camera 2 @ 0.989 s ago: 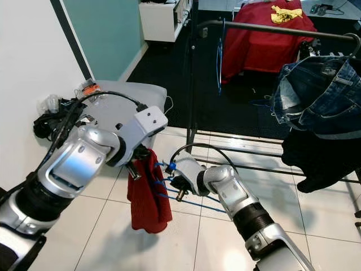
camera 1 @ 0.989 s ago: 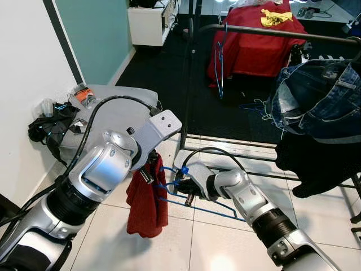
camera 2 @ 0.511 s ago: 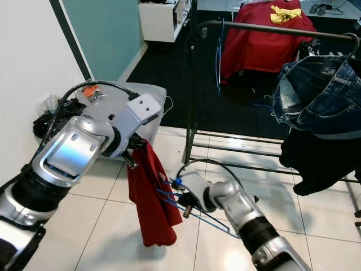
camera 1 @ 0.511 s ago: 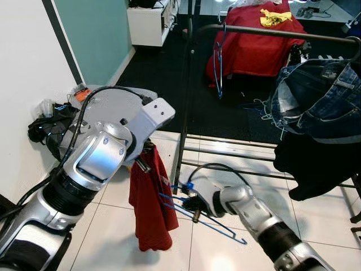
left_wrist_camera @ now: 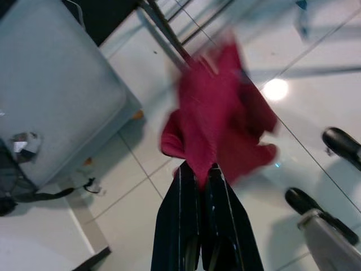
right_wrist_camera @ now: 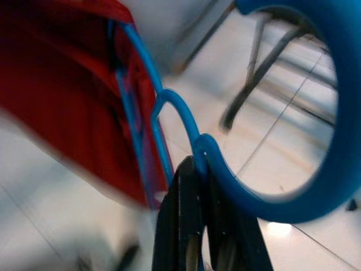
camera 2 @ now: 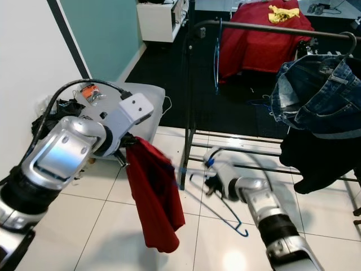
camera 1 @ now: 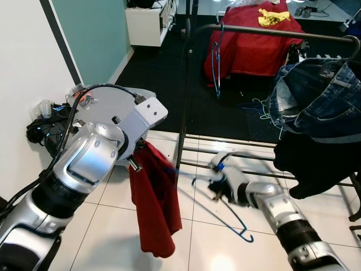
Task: Hang hanger
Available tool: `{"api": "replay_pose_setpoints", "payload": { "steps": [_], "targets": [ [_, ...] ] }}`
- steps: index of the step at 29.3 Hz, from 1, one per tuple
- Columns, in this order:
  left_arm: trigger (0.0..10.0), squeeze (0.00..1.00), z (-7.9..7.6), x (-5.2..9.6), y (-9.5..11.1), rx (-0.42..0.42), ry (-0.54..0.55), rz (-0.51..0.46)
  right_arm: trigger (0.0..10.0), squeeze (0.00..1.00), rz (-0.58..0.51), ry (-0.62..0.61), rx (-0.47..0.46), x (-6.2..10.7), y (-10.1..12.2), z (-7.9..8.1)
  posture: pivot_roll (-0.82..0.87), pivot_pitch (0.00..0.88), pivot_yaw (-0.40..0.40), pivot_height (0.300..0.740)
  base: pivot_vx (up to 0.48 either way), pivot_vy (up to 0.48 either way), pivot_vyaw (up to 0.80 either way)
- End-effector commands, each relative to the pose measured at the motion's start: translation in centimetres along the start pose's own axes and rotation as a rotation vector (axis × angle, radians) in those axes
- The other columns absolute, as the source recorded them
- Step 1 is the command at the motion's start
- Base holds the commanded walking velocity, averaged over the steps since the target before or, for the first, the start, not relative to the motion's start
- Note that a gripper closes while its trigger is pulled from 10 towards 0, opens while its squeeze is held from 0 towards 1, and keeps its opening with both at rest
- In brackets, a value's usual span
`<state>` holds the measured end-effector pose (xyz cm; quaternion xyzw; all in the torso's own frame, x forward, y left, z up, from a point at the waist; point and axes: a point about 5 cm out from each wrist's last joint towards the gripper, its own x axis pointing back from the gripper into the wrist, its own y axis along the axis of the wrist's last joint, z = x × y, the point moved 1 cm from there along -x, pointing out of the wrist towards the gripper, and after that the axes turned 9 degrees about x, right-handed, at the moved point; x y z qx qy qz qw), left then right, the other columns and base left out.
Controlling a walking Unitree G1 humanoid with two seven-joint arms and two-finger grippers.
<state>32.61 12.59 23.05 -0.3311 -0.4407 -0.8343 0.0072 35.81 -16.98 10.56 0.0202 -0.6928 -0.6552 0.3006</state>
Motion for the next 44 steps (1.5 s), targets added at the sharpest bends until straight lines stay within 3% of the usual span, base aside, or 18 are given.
{"api": "replay_pose_setpoints", "payload": {
  "steps": [1,5,6,7,8,9,10,14,16,19,20,24,26,27,32,37,42,44],
  "targets": [
    [10.0,0.00,0.4,0.2,-0.1,-0.020,0.042,-0.005,10.0,0.00,-0.037,-0.054,-0.147,0.0,0.0,-0.5,0.00,0.131,0.013,0.740,0.000,0.000,0.00],
    [10.0,0.00,1.7,0.1,0.3,-0.022,0.152,-0.052,10.0,0.00,-0.100,-0.082,-0.672,-0.7,-1.6,0.6,0.02,0.111,0.015,0.740,0.000,0.000,0.00],
    [10.0,0.00,1.9,0.1,0.4,-0.027,0.171,-0.067,10.0,0.00,-0.111,-0.094,-0.779,-0.8,-2.1,0.8,0.02,0.111,0.015,0.740,0.000,0.000,0.00],
    [10.0,0.00,1.9,0.1,0.4,-0.027,0.171,-0.067,10.0,0.00,-0.111,-0.094,-0.779,-0.8,-2.1,0.8,0.02,0.111,0.015,0.740,0.000,0.000,0.00],
    [10.0,0.00,2.0,0.1,0.4,-0.035,0.189,-0.078,10.0,0.00,-0.126,-0.113,-0.909,-0.9,-2.6,0.8,0.02,0.107,0.018,0.740,0.000,0.000,0.00],
    [10.0,0.00,2.0,0.1,0.4,-0.035,0.189,-0.078,10.0,0.00,-0.126,-0.113,-0.909,-0.9,-2.6,0.8,0.02,0.107,0.018,0.740,0.000,0.000,0.00],
    [10.0,0.00,2.1,0.0,0.4,-0.042,0.199,-0.084,10.0,0.00,-0.140,-0.127,-1.022,-0.9,-2.9,0.9,0.02,0.106,0.018,0.740,0.000,0.000,0.00],
    [10.0,0.00,2.0,-0.1,0.1,-0.049,0.201,-0.083,10.0,0.00,-0.150,-0.140,-1.128,-1.0,-3.1,1.1,0.02,0.103,0.023,0.740,0.000,0.000,0.00],
    [10.0,0.00,1.4,-0.5,-0.7,-0.067,0.196,-0.077,10.0,0.00,-0.160,-0.120,-1.232,-1.1,-2.4,2.2,0.02,0.100,0.029,0.740,0.000,0.000,0.00],
    [10.0,0.00,1.2,-0.8,-0.9,-0.065,0.193,-0.077,10.0,0.00,-0.174,-0.102,-1.247,-1.1,-1.7,2.9,0.02,0.100,0.028,0.740,0.000,0.000,0.00],
    [10.0,0.00,1.2,-1.2,-1.4,-0.058,0.203,-0.074,10.0,0.00,-0.210,-0.096,-1.306,-0.9,-0.6,3.3,0.02,0.100,0.030,0.740,0.000,0.000,0.00],
    [10.0,0.00,1.8,-1.9,-3.0,-0.051,0.260,-0.040,10.0,0.00,-0.338,-0.292,-1.517,0.4,0.7,1.4,0.01,0.097,0.041,0.740,0.000,0.000,0.00],
    [10.0,0.00,1.8,-1.9,-3.1,-0.042,0.262,-0.041,10.0,0.00,-0.355,-0.345,-1.545,0.7,0.5,0.7,0.01,0.095,0.045,0.740,0.000,0.000,0.00],
    [10.0,0.00,1.8,-1.8,-3.4,-0.074,0.258,-0.065,10.0,0.00,-0.432,-0.459,-1.553,1.7,0.1,-1.8,0.02,0.092,0.051,0.740,0.000,0.000,0.00],
    [10.0,0.00,0.5,-1.8,-4.1,-0.136,0.179,-0.125,10.0,0.00,-0.528,-0.490,-1.629,2.5,0.8,-3.8,0.02,0.091,0.051,0.740,0.000,0.000,0.00],
    [10.0,0.00,-2.2,-1.5,-4.0,-0.162,0.046,-0.211,10.0,0.00,-0.556,-0.369,-1.656,2.0,4.4,-3.0,0.03,0.091,0.043,0.740,0.000,0.000,0.00],
    [10.0,0.00,-2.7,-1.7,-4.2,-0.209,0.068,-0.229,10.0,0.00,-0.544,-0.280,-1.628,1.4,7.0,-1.7,0.02,0.089,0.040,0.740,0.000,0.000,0.00],
    [10.0,0.00,-2.7,-1.8,-4.4,-0.221,0.089,-0.234,10.0,0.00,-0.540,-0.223,-1.538,0.9,8.8,-0.9,0.02,0.089,0.038,0.740,0.000,0.000,0.00]
  ]
}}
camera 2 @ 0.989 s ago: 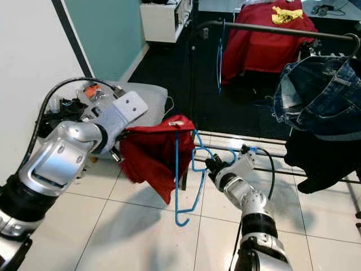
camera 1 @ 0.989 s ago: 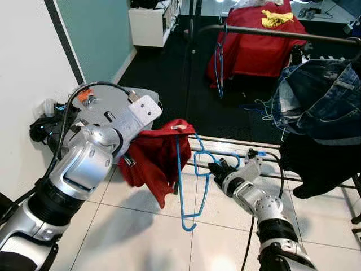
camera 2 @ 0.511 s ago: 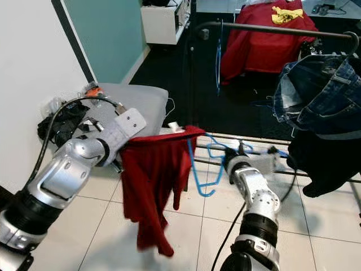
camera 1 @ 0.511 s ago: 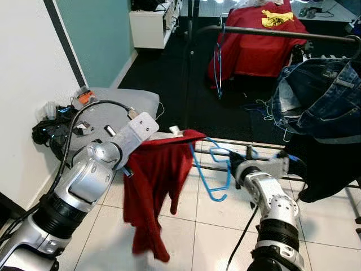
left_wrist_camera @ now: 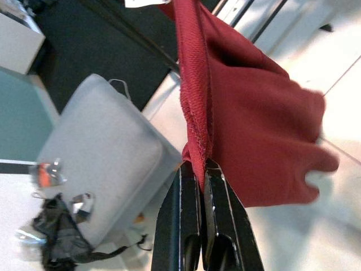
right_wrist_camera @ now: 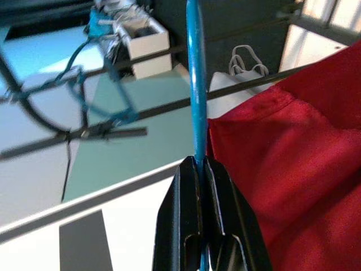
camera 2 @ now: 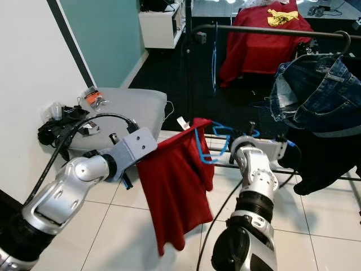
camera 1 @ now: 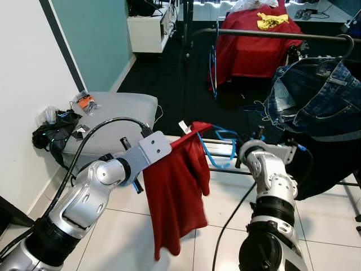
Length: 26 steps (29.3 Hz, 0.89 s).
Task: Hang hanger
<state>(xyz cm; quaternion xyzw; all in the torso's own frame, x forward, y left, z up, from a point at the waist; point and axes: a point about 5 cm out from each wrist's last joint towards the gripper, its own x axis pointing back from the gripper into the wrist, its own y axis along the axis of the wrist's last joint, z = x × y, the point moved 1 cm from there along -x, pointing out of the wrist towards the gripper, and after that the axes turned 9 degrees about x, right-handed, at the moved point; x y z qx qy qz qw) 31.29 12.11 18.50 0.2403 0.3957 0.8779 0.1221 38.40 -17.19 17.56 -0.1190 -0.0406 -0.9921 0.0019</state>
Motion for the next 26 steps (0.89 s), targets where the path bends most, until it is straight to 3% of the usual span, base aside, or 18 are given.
{"api": "replay_pose_setpoints", "payload": {
  "steps": [1,5,12,14,16,26],
  "targets": [
    [10.0,0.00,0.0,0.1,-1.0,-0.026,0.015,0.035,10.0,0.00,-0.024,0.056,0.011,0.1,-0.1,1.5,0.02,0.089,0.038,0.740,0.000,0.000,0.00],
    [10.0,0.00,0.4,0.3,0.1,0.029,0.033,-0.027,10.0,0.00,-0.024,0.060,0.117,-0.4,-0.5,1.9,0.02,0.085,0.031,0.740,0.000,0.000,0.00],
    [10.0,0.00,-0.5,1.5,2.6,0.049,-0.050,-0.154,10.0,0.00,-0.080,0.013,0.139,-1.0,0.3,1.4,0.03,0.083,0.028,0.740,0.000,0.000,0.00],
    [10.0,0.00,-1.0,1.9,3.9,0.070,-0.071,-0.204,10.0,0.00,-0.119,0.016,0.259,-1.1,0.4,1.9,0.03,0.081,0.025,0.740,0.000,0.000,0.00],
    [10.0,0.00,-1.2,2.1,4.5,0.078,-0.088,-0.225,10.0,0.00,-0.133,0.017,0.294,-1.1,0.4,2.1,0.03,0.079,0.024,0.740,0.000,0.000,0.00],
    [10.0,0.00,-2.2,2.5,4.8,0.083,-0.142,-0.223,10.0,0.00,-0.143,0.054,0.325,-1.5,-0.3,3.4,0.04,0.073,0.024,0.740,0.000,0.000,0.00]
  ]
}}
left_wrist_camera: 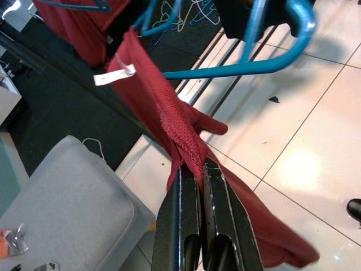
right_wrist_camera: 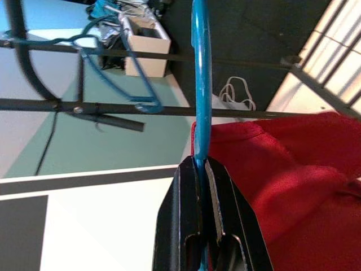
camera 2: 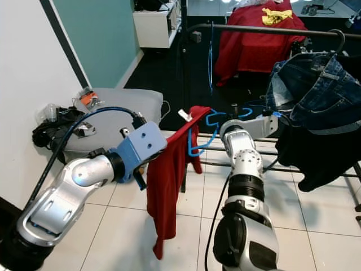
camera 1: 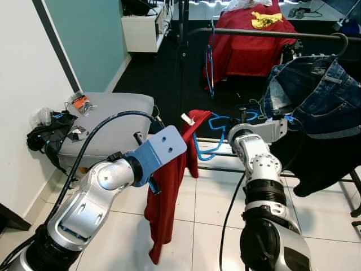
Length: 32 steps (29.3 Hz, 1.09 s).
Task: Hang hanger
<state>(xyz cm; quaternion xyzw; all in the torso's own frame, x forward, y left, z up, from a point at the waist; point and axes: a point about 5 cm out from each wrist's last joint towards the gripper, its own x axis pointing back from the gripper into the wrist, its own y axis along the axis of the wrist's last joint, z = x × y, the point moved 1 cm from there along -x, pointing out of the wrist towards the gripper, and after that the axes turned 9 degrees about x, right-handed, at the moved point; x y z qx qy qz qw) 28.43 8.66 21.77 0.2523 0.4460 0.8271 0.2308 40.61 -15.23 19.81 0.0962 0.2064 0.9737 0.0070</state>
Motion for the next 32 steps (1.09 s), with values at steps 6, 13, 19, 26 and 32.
{"api": "replay_pose_setpoints", "payload": {
  "steps": [6,13,19,26,32],
  "targets": [
    [10.0,0.00,-0.4,0.3,-0.8,-0.020,-0.012,0.045,10.0,0.00,-0.063,0.070,-0.068,0.0,1.4,1.8,0.03,0.072,0.023,0.740,0.000,0.000,0.00],
    [10.0,0.00,-0.1,0.4,-1.1,-0.013,0.003,0.067,10.0,0.00,-0.070,0.107,-0.061,0.1,1.8,2.3,0.03,0.075,0.021,0.740,0.000,0.000,0.00],
    [10.0,0.00,0.1,0.2,0.0,0.058,0.020,0.016,10.0,0.00,-0.087,0.175,0.092,0.0,1.5,2.8,0.03,0.078,0.015,0.740,0.000,0.000,0.00],
    [10.0,0.00,0.1,0.1,1.0,0.113,0.021,-0.024,10.0,0.00,-0.113,0.261,0.137,-0.1,0.9,3.2,0.04,0.076,0.014,0.740,0.000,0.000,0.00],
    [10.0,0.00,0.0,0.1,1.4,0.124,0.017,-0.037,10.0,0.00,-0.125,0.286,0.022,-0.2,0.6,3.2,0.04,0.076,0.011,0.740,0.000,0.000,0.00]
  ]
}}
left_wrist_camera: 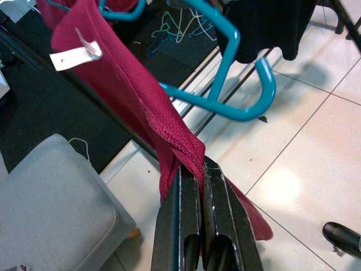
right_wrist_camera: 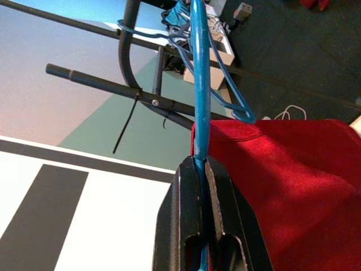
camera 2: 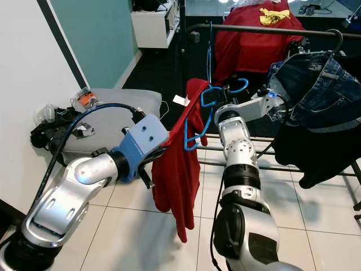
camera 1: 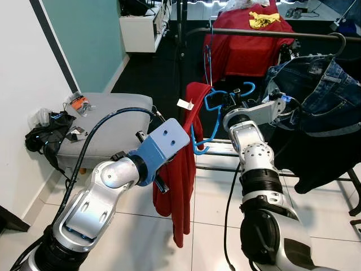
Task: Hang hanger
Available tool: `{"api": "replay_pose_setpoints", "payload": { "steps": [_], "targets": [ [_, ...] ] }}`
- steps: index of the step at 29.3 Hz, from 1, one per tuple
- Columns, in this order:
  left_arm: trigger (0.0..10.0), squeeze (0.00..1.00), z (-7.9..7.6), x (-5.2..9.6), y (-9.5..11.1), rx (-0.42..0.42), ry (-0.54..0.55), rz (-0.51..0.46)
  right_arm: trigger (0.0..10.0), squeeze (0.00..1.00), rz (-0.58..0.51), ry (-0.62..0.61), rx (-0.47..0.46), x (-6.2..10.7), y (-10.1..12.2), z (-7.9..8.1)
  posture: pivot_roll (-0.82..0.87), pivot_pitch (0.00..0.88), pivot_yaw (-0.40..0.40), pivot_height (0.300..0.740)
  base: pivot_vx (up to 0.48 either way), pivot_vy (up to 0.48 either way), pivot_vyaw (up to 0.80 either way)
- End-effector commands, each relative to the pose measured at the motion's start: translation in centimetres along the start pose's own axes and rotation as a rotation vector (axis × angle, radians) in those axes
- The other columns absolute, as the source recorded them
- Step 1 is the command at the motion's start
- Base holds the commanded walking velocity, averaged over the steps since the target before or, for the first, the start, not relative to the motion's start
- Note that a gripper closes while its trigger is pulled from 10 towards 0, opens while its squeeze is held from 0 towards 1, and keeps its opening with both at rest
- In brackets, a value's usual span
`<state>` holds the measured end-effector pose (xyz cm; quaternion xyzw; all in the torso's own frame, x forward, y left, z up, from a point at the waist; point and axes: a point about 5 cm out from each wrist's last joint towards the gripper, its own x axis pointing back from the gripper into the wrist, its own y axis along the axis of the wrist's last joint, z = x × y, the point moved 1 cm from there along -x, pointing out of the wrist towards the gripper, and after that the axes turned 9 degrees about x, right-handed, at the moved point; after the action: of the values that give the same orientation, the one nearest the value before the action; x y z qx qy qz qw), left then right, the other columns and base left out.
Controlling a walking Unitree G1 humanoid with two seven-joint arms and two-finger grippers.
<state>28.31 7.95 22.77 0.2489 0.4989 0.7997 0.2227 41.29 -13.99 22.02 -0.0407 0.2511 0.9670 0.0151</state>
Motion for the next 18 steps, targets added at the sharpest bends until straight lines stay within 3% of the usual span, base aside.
{"api": "replay_pose_setpoints", "payload": {
  "steps": [1,3,5,7,9,11,18],
  "targets": [
    [10.0,0.00,-0.12,0.26,0.01,0.006,-0.009,-0.002,10.0,0.00,-0.065,0.027,-0.141,-0.20,1.15,0.65,0.04,0.078,0.013,0.740,0.000,0.000,0.00],
    [10.0,0.00,-0.12,0.26,0.01,0.006,-0.009,-0.002,10.0,0.00,-0.065,0.027,-0.141,-0.20,1.15,0.65,0.04,0.078,0.013,0.740,0.000,0.000,0.00],
    [10.0,0.00,-0.33,0.24,-0.24,0.007,-0.012,0.006,10.0,0.00,-0.068,0.073,-0.313,-0.21,1.54,1.16,0.04,0.077,0.011,0.740,0.000,0.000,0.00],
    [10.0,0.00,-0.33,0.24,-0.24,0.007,-0.012,0.006,10.0,0.00,-0.068,0.073,-0.313,-0.21,1.54,1.16,0.04,0.077,0.011,0.740,0.000,0.000,0.00],
    [10.0,0.00,-0.43,0.20,-0.24,0.012,-0.012,0.008,10.0,0.00,-0.066,0.097,-0.381,-0.24,1.60,1.32,0.04,0.077,0.011,0.740,0.000,0.000,0.00],
    [10.0,0.00,-0.39,0.18,-0.23,0.011,-0.011,0.009,10.0,0.00,-0.054,0.106,-0.391,-0.19,1.47,1.34,0.04,0.079,0.010,0.740,0.000,0.000,0.00],
    [10.0,0.00,-0.33,0.12,0.62,0.032,-0.009,-0.021,10.0,0.00,-0.029,0.134,-0.272,-0.08,0.60,1.29,0.04,0.080,0.010,0.740,0.000,0.000,0.00]
  ]
}}
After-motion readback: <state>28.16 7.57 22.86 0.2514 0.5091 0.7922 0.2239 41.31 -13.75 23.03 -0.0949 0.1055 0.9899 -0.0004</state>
